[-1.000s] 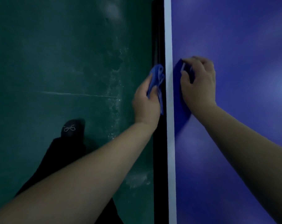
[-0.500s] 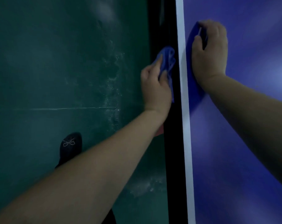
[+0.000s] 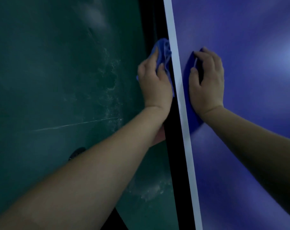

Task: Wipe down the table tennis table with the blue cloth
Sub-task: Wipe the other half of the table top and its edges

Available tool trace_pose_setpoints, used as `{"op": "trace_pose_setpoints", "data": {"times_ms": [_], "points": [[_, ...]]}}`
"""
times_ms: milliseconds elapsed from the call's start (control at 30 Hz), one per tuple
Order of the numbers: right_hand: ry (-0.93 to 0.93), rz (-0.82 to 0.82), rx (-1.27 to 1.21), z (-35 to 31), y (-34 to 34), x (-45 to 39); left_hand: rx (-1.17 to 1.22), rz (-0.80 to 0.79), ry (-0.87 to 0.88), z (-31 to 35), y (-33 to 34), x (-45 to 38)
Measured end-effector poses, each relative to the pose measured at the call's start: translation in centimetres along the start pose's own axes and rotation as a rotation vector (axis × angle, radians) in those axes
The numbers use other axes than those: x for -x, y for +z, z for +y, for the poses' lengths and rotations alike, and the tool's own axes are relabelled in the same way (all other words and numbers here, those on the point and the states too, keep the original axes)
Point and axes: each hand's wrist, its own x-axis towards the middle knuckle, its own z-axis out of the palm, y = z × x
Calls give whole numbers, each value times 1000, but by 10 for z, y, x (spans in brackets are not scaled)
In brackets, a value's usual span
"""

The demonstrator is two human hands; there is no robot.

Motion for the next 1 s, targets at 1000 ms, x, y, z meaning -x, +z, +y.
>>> {"op": "trace_pose_setpoints", "data": {"times_ms": [1000], "points": [[-102,-106,16,-10,-9,-48,-46,33,-27,22,1,-36]]}}
